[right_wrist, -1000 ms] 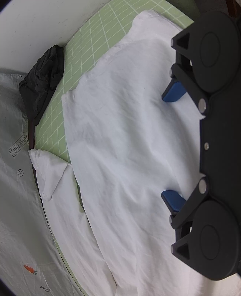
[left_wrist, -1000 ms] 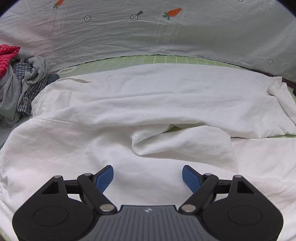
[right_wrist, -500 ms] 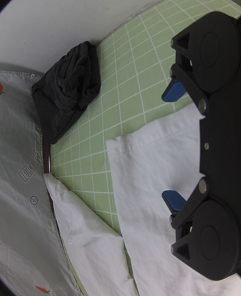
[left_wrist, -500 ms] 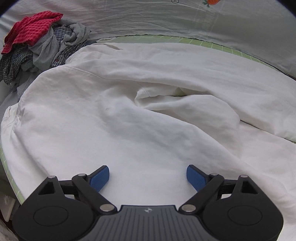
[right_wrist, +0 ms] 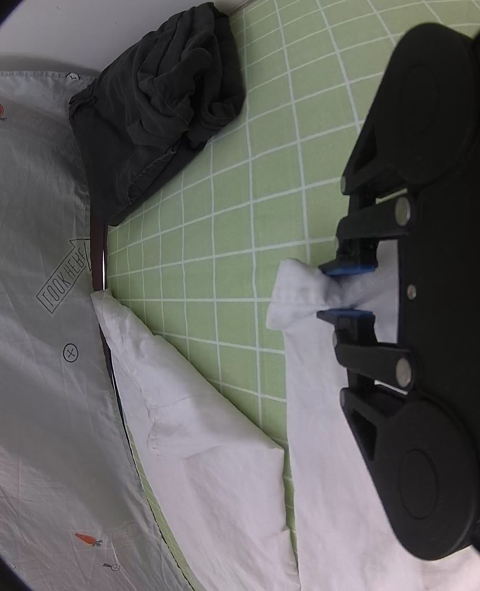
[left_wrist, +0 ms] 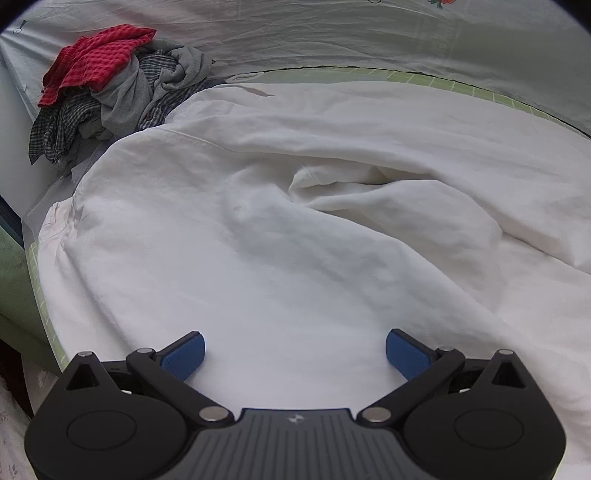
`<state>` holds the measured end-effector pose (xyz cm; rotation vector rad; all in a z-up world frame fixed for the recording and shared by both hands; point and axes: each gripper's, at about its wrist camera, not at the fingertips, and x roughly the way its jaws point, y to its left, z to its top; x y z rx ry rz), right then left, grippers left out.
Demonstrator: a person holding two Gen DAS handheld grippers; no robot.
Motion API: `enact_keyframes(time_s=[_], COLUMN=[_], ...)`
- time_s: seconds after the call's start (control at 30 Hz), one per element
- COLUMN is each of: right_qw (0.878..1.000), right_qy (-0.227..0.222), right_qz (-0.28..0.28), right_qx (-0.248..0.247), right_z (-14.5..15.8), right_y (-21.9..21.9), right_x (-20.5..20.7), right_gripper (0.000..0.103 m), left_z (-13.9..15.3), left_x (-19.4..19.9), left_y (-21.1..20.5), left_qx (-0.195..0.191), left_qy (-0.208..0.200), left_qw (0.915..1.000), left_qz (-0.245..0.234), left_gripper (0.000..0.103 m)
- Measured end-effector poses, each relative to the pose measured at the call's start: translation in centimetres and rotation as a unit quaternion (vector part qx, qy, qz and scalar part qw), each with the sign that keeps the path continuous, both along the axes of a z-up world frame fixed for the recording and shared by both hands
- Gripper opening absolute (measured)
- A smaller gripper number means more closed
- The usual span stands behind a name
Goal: Fold clothes
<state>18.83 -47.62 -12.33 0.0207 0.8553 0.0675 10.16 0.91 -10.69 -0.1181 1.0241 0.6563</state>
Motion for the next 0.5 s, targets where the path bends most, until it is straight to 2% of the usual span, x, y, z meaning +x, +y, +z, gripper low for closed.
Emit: enact_keyframes(time_s=[0.1, 0.17, 0.23, 0.3, 0.37, 0.43, 0.47, 0.5], right_qw=[0.999, 0.997, 0.997, 0.997, 0.995, 0.992, 0.990, 0.988], right_qy=[-0.015, -0.014, 0.001, 0.011, 0.009, 0.007, 0.005, 0.000], right_qz=[-0.029, -0.061, -0.075, -0.080, -0.098, -0.117, -0.128, -0.138], right_qx=[0.015, 0.039, 0.033, 0.012, -0.023, -0.052, -0.063, -0.069], right_z=[0.8, 1.1, 0.4, 0.0, 0.4, 0.9, 1.2, 1.6], right_y=[-1.6, -2.8, -2.7, -2.0, -1.4, -1.2, -1.2, -1.3], right_x=[-0.8, -1.3, -1.3, -1.0, -0.8, -0.5, -0.3, -0.3], right_gripper=[0.011, 0.011, 0.013, 0.016, 0.028, 0.050, 0.055, 0.065], left_z=[-0.1, -0.2, -0.3, -0.4, -0.3, -0.3, -0.3, -0.2], left_x=[-0.3, -0.7, -1.0, -0.9, -0.6, -0.2, 0.0, 0.3], left_y=[0.4, 1.4, 2.6, 3.3, 3.7, 4.0, 4.1, 4.2], left_qx=[-0.002, -0.033, -0.068, -0.086, -0.094, -0.103, -0.103, -0.104], left_qy=[-0.009, -0.021, -0.030, -0.027, -0.019, -0.011, -0.006, -0.001], left_qw=[0.9998, 0.9991, 0.9972, 0.9959, 0.9951, 0.9941, 0.9937, 0.9932], left_qz=[-0.020, -0.011, -0.002, -0.008, -0.025, -0.034, -0.043, -0.052], left_gripper=[0.103, 0.103, 0.103, 0.103, 0.103, 0.103, 0.103, 0.103])
